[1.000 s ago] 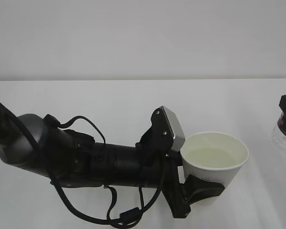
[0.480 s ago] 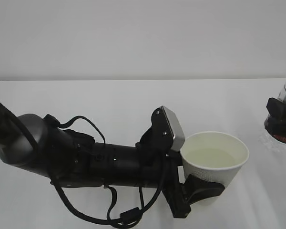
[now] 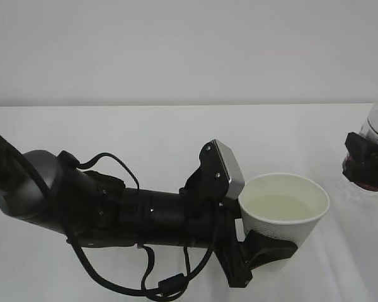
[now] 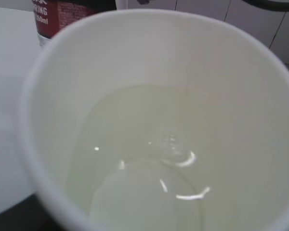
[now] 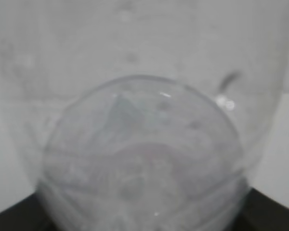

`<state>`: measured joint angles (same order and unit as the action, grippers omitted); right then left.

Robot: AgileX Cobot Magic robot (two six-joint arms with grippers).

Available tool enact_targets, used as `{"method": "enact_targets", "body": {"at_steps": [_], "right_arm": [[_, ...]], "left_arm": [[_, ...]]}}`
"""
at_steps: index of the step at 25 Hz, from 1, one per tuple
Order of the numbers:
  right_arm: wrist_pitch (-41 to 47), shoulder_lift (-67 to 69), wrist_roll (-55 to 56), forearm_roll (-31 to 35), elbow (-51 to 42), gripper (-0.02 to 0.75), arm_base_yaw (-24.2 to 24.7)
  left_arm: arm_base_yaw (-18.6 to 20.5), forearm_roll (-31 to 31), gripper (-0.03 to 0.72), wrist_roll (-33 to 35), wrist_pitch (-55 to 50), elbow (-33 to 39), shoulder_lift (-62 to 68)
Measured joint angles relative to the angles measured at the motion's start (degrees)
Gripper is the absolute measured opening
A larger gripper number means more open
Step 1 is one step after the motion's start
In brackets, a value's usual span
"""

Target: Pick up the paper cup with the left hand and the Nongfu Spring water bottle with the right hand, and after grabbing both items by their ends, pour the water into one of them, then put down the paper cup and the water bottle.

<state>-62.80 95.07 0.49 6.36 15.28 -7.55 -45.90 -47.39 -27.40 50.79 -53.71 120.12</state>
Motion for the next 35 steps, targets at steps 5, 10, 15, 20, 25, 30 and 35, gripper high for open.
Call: {"method": "enact_targets", "body": {"at_steps": [5, 10, 15, 20, 25, 30, 35], "right_arm": [[-0.77, 0.00, 1.05, -3.36, 0.00, 0.452, 0.00], [-0.77, 0.00, 1.18, -4.13, 0.00, 0.452, 0.00], [-0.77, 0.00, 1.18, -3.70, 0.00, 0.452, 0.00], [-0.77, 0.00, 1.18, -2.94, 0.00, 0.452, 0.00], [-0.77, 0.00, 1.18, -2.90, 0.00, 0.452, 0.00], [-0.77, 0.00, 1.18, -2.81, 0.00, 0.452, 0.00], [-0.06, 0.00, 0.89, -2.81, 0.00, 0.452, 0.00]], "left_arm": [[0.00, 0.00, 0.494, 0.00, 0.38, 0.00, 0.00], [0.00, 0.00, 0.494, 0.00, 0.39, 0.00, 0.00], [0.00, 0.00, 0.494, 0.00, 1.02, 0.00, 0.00], [0.00, 0.00, 0.494, 0.00, 2.51, 0.00, 0.00], [0.00, 0.00, 0.494, 0.00, 2.51, 0.00, 0.00], [0.00, 0.12, 0.494, 0.00, 2.51, 0.00, 0.00], [0.00, 0.25, 0.494, 0.00, 2.51, 0.00, 0.00]]}}
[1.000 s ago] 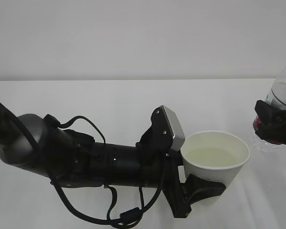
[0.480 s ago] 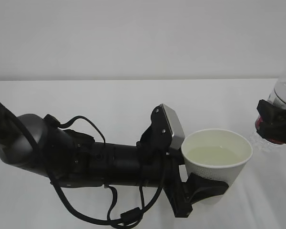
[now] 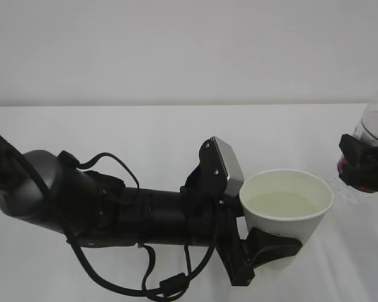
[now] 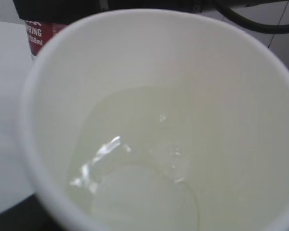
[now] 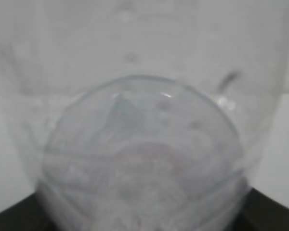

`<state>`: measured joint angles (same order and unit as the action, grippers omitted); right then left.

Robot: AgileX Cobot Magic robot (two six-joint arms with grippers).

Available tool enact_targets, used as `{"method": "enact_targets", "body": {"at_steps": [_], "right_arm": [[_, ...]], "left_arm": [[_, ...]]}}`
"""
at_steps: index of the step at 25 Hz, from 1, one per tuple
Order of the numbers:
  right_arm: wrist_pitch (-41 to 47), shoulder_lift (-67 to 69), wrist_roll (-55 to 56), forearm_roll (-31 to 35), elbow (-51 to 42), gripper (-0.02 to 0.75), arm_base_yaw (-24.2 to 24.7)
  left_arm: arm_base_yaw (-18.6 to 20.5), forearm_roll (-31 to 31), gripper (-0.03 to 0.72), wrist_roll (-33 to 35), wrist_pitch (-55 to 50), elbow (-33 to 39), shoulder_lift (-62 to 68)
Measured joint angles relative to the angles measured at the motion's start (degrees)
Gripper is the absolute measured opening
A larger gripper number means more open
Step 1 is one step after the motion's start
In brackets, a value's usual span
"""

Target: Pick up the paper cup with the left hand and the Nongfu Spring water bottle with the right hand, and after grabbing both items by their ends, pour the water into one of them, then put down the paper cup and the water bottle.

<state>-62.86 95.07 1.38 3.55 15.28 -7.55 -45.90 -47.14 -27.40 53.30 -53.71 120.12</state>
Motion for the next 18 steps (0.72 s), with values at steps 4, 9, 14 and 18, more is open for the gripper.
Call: {"method": "enact_targets", "body": {"at_steps": [4, 9, 14, 18], "right_arm": [[0.21, 0.00, -1.85, 0.60, -1.47, 0.452, 0.00], [0.21, 0.03, -2.11, 2.65, -2.24, 0.452, 0.00], [-1.00, 4.09, -2.11, 2.86, -2.24, 0.452, 0.00], [-1.00, 6.20, -2.11, 2.86, -2.24, 0.452, 0.00]], "left_arm": [[0.00, 0.09, 0.493, 0.00, 0.00, 0.00, 0.00], [0.00, 0.09, 0.493, 0.00, 0.00, 0.00, 0.00], [0.00, 0.13, 0.493, 0.00, 0.00, 0.00, 0.00], [0.00, 0.22, 0.493, 0.00, 0.00, 0.00, 0.00]]}}
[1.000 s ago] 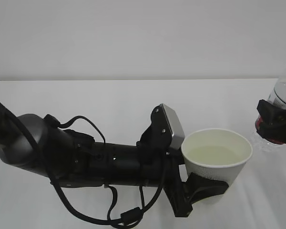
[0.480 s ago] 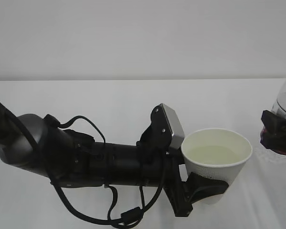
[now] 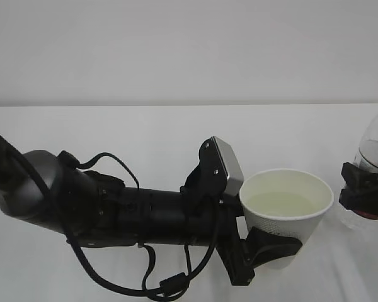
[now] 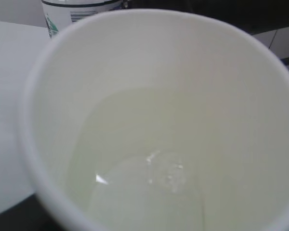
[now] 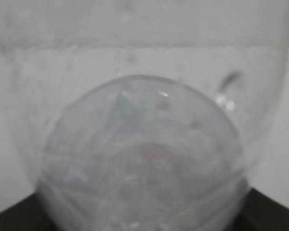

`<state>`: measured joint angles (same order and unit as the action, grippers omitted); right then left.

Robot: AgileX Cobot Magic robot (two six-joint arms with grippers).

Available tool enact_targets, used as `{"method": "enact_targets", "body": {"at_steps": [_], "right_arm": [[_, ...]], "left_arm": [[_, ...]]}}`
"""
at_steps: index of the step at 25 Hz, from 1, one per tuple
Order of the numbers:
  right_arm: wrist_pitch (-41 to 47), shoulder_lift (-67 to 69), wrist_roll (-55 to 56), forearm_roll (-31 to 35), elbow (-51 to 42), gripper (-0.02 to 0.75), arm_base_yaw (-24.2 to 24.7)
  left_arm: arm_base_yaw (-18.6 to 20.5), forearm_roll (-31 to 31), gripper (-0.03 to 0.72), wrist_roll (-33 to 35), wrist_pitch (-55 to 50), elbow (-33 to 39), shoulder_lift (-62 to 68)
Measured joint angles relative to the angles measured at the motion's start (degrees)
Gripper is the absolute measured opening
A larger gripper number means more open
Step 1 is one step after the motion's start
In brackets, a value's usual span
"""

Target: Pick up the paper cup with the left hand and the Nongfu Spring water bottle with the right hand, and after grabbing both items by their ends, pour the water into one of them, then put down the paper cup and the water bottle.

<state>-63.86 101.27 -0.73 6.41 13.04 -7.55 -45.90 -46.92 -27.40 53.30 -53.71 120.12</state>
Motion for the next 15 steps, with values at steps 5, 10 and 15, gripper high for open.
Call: {"method": "enact_targets", "body": {"at_steps": [5, 10, 15], "right_arm": [[0.00, 0.75, 0.00, 0.00, 0.95, 0.452, 0.00], [-0.11, 3.38, 0.00, 0.00, 2.36, 0.452, 0.00], [-0.11, 4.40, 0.00, 0.00, 3.46, 0.452, 0.00]], "left_arm": [[0.00, 0.00, 0.493, 0.00, 0.00, 0.00, 0.00], [0.00, 0.00, 0.493, 0.00, 0.00, 0.00, 0.00], [0.00, 0.04, 0.493, 0.00, 0.00, 0.00, 0.00]]}}
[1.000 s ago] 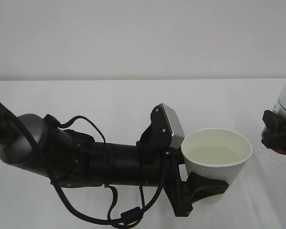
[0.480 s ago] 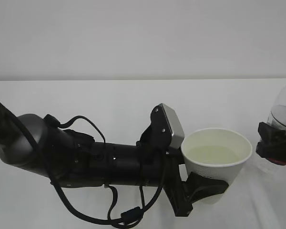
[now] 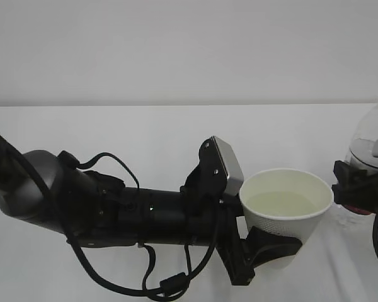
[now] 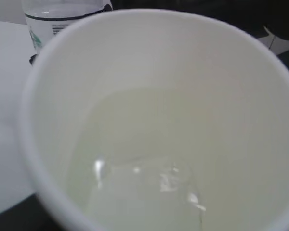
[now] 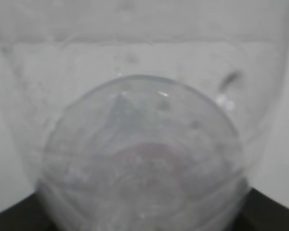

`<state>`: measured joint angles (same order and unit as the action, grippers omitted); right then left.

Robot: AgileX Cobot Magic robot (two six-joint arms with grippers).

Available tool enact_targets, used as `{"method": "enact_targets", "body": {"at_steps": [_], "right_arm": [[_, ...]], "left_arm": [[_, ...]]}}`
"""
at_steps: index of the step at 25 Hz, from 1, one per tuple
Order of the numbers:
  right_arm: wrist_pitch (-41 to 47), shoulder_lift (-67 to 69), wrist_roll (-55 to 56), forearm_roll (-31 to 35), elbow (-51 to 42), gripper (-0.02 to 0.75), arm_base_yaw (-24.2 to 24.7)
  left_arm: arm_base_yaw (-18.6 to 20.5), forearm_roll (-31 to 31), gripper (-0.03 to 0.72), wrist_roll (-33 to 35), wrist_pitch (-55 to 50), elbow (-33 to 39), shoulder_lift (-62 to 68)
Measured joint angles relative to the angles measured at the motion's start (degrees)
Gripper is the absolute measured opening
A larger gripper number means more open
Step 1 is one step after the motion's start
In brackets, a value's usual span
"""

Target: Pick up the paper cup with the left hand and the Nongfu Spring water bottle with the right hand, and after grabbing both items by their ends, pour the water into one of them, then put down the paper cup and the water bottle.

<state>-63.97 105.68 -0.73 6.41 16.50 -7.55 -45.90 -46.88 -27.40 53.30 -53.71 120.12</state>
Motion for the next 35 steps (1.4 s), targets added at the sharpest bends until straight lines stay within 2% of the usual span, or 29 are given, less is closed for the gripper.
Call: {"method": "enact_targets", "body": {"at_steps": [14, 16, 21, 35], "right_arm": [[-1.59, 2.66, 0.73, 0.11, 1.70, 0.455, 0.00], [-1.59, 2.66, 0.73, 0.11, 1.70, 0.491, 0.00], [-1.59, 2.66, 0.73, 0.11, 1.70, 0.638, 0.00], [-1.72, 2.66, 0.73, -0.19, 0.44, 0.663, 0.00]], "left_arm": [[0.00, 1.83, 0.493, 0.00, 0.00, 0.00, 0.00], [0.00, 1.92, 0.493, 0.00, 0.00, 0.00, 0.00], [0.00, 1.92, 0.493, 0.00, 0.00, 0.00, 0.00], [0.00, 1.92, 0.493, 0.00, 0.00, 0.00, 0.00]]}}
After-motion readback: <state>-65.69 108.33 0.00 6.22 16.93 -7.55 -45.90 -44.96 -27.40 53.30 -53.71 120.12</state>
